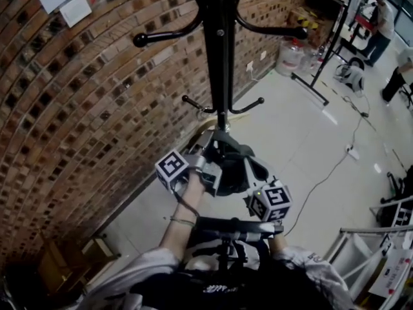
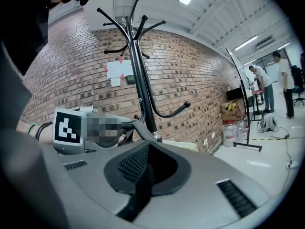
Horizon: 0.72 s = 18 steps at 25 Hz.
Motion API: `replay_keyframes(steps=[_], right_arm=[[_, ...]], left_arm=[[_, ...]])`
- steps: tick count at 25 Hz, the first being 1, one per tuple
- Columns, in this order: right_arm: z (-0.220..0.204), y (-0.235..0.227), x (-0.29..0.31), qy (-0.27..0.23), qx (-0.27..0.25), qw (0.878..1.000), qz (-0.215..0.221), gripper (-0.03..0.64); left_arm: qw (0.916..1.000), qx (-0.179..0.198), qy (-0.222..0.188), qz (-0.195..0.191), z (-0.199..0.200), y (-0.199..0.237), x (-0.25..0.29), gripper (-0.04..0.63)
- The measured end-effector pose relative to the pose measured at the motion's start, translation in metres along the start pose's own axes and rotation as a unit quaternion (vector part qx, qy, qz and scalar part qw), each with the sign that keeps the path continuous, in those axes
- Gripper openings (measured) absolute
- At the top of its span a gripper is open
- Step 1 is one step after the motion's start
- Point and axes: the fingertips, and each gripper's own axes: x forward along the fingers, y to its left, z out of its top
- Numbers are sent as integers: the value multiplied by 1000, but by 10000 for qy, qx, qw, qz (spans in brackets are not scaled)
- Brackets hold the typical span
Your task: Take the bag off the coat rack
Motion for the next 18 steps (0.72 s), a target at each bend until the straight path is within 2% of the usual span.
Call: replay_keyframes(steps=[8,13,18], right_arm=[[-6,-18,-19,-48,176,9994,-283,0],[-11,-20,-19,-74,229,9994,-247,0],[-14,-16,-21,-109,312,9993,-191,0]], left_arm=[[9990,136,218,-371,-9,-12,-11,37],[9928,571,777,-708,-28,-31,-30,38],[9952,230,641,-699,-31,-31,-43,34]])
